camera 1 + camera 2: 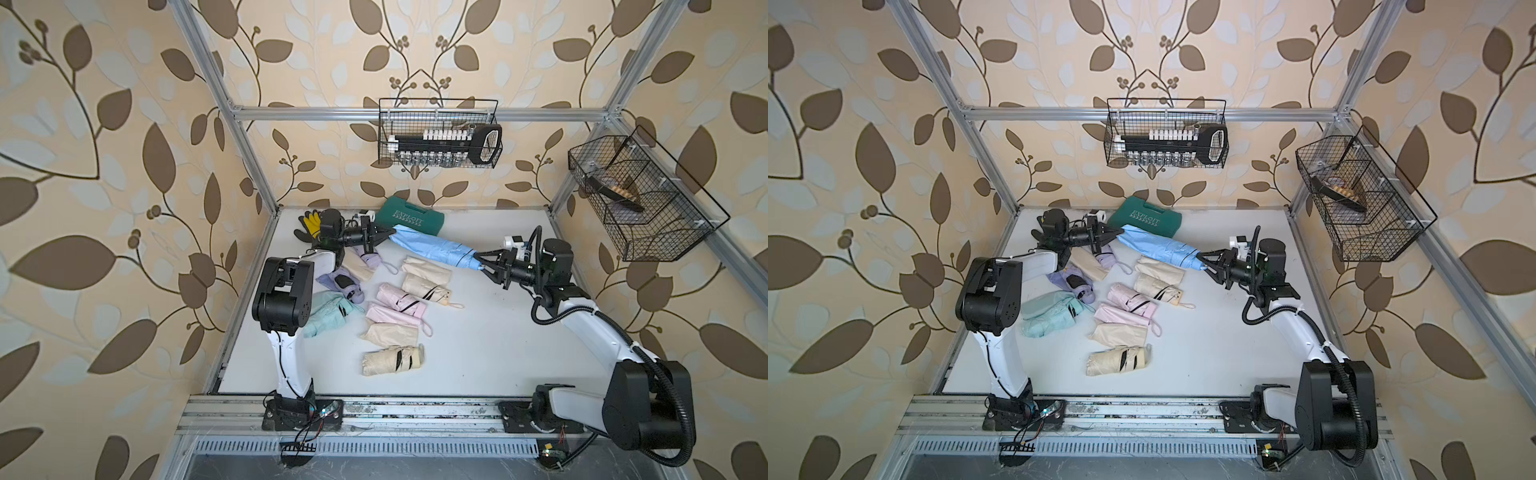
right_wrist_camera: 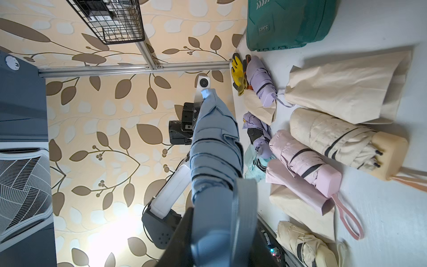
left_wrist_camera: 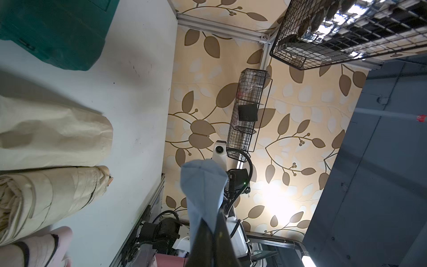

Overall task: Take umbrellas out of sleeves
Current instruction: Take out the umbrella from the umbrella sleeve.

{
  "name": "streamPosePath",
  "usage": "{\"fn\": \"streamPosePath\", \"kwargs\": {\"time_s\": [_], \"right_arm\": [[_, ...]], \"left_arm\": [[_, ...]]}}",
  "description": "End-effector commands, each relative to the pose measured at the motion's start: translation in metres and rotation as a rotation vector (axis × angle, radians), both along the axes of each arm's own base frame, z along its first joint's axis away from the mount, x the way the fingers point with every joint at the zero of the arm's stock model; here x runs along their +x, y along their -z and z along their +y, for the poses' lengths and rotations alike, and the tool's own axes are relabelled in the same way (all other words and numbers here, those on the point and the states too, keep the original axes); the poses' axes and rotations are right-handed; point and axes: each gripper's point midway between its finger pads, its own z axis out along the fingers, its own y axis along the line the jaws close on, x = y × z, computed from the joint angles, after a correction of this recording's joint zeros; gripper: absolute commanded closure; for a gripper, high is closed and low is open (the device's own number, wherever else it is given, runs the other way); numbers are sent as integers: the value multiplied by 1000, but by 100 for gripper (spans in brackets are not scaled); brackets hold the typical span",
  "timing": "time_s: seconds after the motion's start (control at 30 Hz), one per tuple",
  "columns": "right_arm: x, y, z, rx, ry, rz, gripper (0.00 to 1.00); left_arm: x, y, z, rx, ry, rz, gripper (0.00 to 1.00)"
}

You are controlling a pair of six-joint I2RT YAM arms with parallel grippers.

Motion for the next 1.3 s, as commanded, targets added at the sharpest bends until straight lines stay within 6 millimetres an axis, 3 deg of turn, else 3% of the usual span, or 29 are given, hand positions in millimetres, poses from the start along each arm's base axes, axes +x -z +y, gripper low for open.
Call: {"fn": "streamPosePath", "kwargs": {"time_s": [0.0, 0.37, 1.27], "right_arm": [[-7, -13, 2, 4, -39, -62, 82], [1, -19, -6, -10, -28, -65, 82], [-2, -23, -22, -38, -4, -64, 83]], "left_arm": [[1, -21, -3, -17, 9, -87, 100], [2, -24, -3, -27, 2, -87, 100], [5, -32, 4, -41, -30, -94, 100]]}}
